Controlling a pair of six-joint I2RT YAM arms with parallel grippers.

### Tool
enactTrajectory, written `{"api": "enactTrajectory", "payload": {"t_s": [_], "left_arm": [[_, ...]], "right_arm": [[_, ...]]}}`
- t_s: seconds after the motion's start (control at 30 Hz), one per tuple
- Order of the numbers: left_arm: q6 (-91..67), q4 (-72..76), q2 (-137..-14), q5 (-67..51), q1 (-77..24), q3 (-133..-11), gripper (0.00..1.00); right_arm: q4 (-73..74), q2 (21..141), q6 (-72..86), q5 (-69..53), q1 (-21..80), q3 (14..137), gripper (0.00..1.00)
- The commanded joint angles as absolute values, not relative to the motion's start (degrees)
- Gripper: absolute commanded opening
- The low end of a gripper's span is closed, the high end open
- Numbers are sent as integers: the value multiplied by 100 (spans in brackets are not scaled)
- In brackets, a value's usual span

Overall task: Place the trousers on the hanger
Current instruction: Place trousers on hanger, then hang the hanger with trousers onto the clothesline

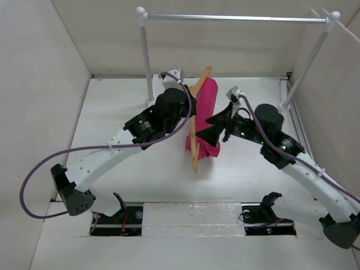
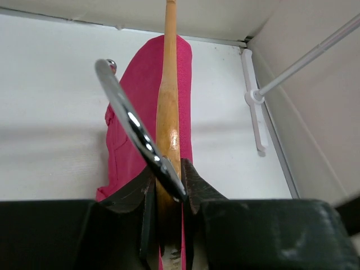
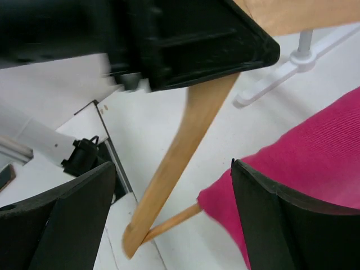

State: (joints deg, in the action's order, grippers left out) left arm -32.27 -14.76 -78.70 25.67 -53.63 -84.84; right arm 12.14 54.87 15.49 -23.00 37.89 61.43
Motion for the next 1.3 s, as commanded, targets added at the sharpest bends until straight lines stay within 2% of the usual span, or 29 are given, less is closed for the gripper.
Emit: {"api": "enactTrajectory", "payload": {"t_s": [0.0,0.17,0.27,0.3,0.37,0.4,0.43,0.53,0.57,0.63,0.67,0.8,0.87,1.03,1.1,1.13,1.27], "left_arm": [[-3085,-1107,-7690,2532,-5405,-9193,0],[-3050,-1108,-7655,2400,-5405,-9211,0],[-3041,-1108,-7655,2320,-5405,-9185,0],[-3015,-1107,-7673,2303,-5405,-9176,0],[-2971,-1090,-7690,2242,-5405,-9184,0],[-2979,-1116,-7751,2233,-5405,-9228,0],[-2971,-1125,-7761,2224,-5405,-9246,0],[-2848,-1063,-7866,2031,-5405,-9403,2],[-2769,-1133,-7953,1935,-5405,-9648,18],[-2690,-1239,-8033,1838,-5405,-9913,35],[-2646,-1257,-8059,1759,-5405,-10123,49],[-2523,-1292,-7894,1504,-5405,-10432,74],[-2461,-1318,-7805,1415,-5405,-10520,90],[-2434,-1521,-7217,1810,-5405,-10188,93],[-2539,-1450,-6814,1916,-5327,-9556,97],[-2792,-1468,-6516,1751,-5056,-8866,97],[-3023,-1573,-6144,1819,-5054,-7783,97]], "right_arm": [[677,6125,2100,-1881,4104,6381,88],[133,6503,2416,-1565,4561,6293,86],[-613,6653,2803,-1705,4632,5934,73],[-781,6662,2899,-1714,4701,5837,52],[-1203,6662,3154,-1705,4754,5617,28],[-1309,6627,3277,-1644,4755,5547,6],[-1597,6540,3505,-1513,4755,5485,0],[-1862,6381,3770,-1328,4642,5396,0],[-1828,6303,3840,-1266,4484,5475,0],[-1854,6223,3902,-1240,4274,5537,0],[-1872,6188,3911,-1300,4124,5598,0],[-1811,6257,3911,-1739,3298,6115,0],[-1828,6337,3902,-2152,2746,6275,0],[-1836,6486,4007,-3021,1549,6828,0],[-1863,6591,4069,-3242,936,7021,0],[-1968,6835,4200,-3478,384,7266,0],[-2819,7407,4850,-3770,-140,7461,0]]}}
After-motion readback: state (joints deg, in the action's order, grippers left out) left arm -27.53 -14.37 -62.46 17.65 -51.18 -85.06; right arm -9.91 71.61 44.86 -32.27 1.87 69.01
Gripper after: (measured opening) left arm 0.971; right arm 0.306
